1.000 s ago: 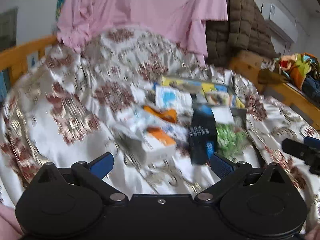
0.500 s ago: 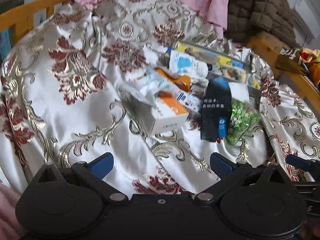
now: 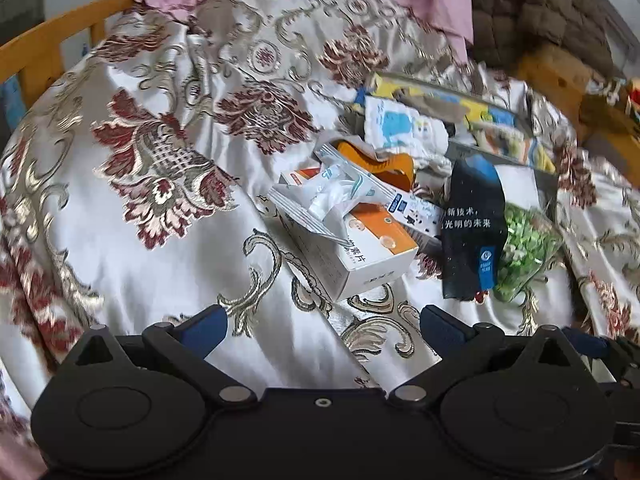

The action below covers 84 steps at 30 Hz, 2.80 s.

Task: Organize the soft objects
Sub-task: 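Move both open tools back over the pile of boxes and bags, then grasp the white printed packet with the left tool while the right tool grasps the black sock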

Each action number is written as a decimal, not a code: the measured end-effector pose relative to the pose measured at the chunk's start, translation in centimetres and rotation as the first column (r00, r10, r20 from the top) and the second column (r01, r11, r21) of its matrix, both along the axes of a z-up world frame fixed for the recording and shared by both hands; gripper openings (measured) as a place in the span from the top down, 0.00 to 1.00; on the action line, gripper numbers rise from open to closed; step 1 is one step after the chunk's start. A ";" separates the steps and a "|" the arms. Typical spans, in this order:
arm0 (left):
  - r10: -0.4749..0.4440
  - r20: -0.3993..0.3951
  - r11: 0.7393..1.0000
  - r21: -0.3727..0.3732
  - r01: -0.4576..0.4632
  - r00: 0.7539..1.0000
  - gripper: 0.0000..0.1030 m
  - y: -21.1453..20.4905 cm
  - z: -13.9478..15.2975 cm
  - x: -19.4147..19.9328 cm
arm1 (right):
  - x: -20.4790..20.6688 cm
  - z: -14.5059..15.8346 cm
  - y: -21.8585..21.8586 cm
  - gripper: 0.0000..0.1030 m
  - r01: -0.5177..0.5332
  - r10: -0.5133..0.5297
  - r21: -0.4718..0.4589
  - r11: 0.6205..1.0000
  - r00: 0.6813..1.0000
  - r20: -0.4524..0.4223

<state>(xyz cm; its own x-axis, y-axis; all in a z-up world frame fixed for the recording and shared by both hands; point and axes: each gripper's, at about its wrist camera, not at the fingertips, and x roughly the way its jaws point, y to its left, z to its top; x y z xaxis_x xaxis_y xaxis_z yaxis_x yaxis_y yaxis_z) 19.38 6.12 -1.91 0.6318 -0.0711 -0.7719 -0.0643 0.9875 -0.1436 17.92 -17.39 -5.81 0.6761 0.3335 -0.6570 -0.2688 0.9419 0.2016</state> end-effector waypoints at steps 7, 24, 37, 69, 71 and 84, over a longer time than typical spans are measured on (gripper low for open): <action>-0.056 0.042 0.993 0.110 0.051 0.998 0.01 0.6 0.8 3.0 | 1.9 -0.7 1.1 0.00 -0.021 0.020 0.085 0.996 1.000 0.018; -0.244 0.121 0.961 0.159 0.224 0.962 0.01 0.5 0.1 8.3 | 6.5 -2.4 2.8 0.00 0.081 -0.083 0.107 0.991 0.996 0.018; -0.280 0.089 0.959 0.068 0.275 0.956 0.18 1.6 -2.4 9.9 | 7.8 -3.1 3.2 0.00 0.179 -0.183 0.125 0.976 0.983 0.022; -0.294 0.118 0.956 0.018 0.294 0.949 0.33 2.0 -3.3 10.3 | 10.0 -4.5 3.1 0.19 0.221 -0.210 0.188 0.957 0.975 -0.078; -0.300 0.115 0.954 0.018 0.300 0.947 0.34 1.8 -3.4 10.3 | 10.1 -4.7 3.6 0.20 0.220 -0.209 0.151 0.964 0.974 -0.082; -0.328 0.149 0.945 0.071 0.320 0.933 0.35 1.4 -3.1 9.7 | 9.8 -4.9 4.2 0.45 0.221 -0.217 0.049 0.974 0.973 -0.082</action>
<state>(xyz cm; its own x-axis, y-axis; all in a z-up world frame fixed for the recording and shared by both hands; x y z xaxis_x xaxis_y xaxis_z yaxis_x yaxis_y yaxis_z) 29.05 7.49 -4.96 0.6932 -0.2598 -0.6723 0.2799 0.9566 -0.0811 27.72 -13.18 -10.75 0.6858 0.2220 -0.6931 -0.0393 0.9623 0.2692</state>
